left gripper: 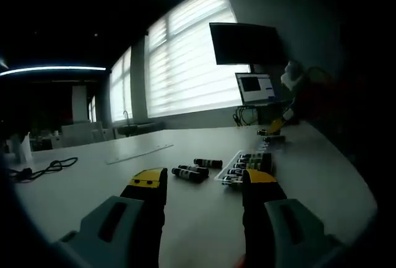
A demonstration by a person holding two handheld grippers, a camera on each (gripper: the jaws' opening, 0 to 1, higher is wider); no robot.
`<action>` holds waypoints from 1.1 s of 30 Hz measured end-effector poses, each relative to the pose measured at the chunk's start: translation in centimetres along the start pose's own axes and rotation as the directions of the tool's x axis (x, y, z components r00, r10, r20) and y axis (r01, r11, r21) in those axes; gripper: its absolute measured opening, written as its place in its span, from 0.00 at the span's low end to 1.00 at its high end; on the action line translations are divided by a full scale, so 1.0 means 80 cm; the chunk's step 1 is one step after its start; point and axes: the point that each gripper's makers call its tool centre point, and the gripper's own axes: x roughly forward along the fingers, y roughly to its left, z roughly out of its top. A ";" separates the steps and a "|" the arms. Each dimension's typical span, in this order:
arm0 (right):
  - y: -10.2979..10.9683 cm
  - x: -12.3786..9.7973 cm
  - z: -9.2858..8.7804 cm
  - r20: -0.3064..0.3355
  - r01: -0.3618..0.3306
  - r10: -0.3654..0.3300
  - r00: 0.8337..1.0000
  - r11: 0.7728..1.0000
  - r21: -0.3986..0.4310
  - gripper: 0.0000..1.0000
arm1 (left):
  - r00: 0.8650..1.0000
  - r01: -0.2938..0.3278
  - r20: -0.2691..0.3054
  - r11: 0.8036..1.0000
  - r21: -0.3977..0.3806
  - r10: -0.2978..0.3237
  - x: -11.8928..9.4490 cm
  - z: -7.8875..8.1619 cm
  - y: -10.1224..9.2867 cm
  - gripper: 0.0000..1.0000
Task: Grip medicine bottles put into box
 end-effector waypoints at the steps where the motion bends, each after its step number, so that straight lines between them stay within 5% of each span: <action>1: 0.000 0.001 -0.002 -0.007 0.009 -0.010 1.000 1.000 -0.018 0.07 | 1.000 0.000 -0.001 1.000 0.001 0.000 0.000 0.000 0.000 0.41; 33: 0.018 0.001 -0.010 -0.035 0.032 -0.037 0.999 0.992 -0.119 0.07 | 1.000 0.000 0.001 1.000 0.002 0.000 -0.001 -0.003 0.002 0.41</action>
